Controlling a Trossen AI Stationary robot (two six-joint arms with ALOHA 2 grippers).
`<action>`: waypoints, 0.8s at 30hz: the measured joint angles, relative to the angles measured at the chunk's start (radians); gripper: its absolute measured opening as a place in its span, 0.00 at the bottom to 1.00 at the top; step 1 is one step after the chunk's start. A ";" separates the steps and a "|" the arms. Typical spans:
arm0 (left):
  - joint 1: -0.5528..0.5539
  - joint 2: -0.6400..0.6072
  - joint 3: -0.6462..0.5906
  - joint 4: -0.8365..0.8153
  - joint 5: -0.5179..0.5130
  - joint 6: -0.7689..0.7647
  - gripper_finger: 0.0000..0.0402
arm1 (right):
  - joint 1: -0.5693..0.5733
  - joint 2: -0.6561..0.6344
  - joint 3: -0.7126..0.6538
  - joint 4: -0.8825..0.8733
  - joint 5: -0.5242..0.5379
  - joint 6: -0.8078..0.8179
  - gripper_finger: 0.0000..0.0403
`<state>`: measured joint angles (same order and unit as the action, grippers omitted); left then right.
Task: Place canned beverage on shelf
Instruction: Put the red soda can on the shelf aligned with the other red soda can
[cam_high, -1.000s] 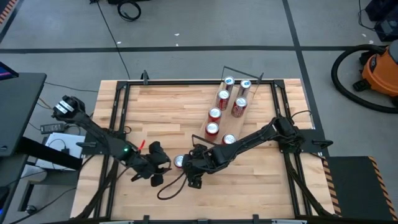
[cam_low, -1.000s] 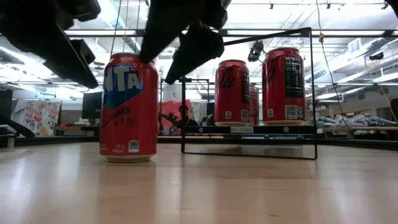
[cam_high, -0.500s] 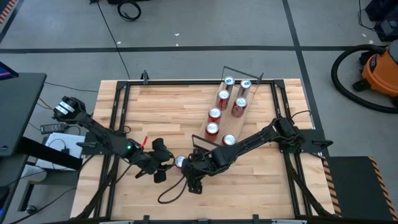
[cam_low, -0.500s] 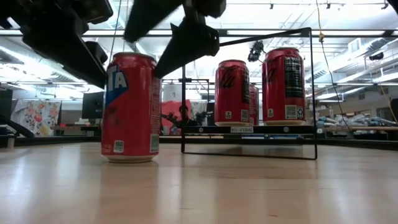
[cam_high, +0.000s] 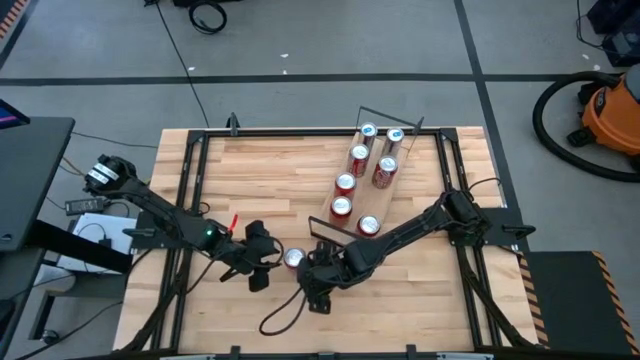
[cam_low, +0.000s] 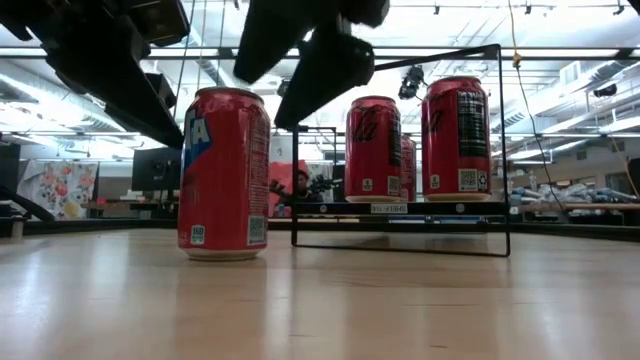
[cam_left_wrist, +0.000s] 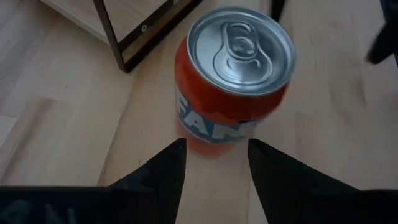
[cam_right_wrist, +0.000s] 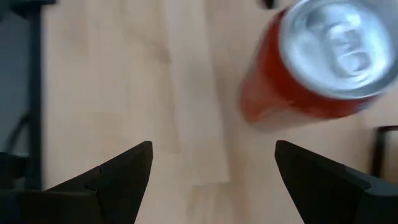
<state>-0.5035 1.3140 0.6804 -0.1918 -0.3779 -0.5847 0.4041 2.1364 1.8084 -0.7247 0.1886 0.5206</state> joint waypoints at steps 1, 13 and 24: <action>-0.001 0.000 0.000 0.002 0.003 -0.002 0.45 | -0.005 0.002 0.000 0.002 0.017 -0.007 0.87; 0.013 0.002 0.000 0.003 -0.001 -0.006 0.45 | -0.049 0.006 -0.046 0.069 -0.001 0.001 0.87; 0.013 0.002 0.000 -0.018 -0.007 0.014 0.45 | 0.012 0.006 -0.045 0.073 -0.031 0.034 0.87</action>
<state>-0.4900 1.3155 0.6800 -0.2099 -0.3846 -0.5708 0.4160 2.1422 1.7630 -0.6512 0.1579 0.5547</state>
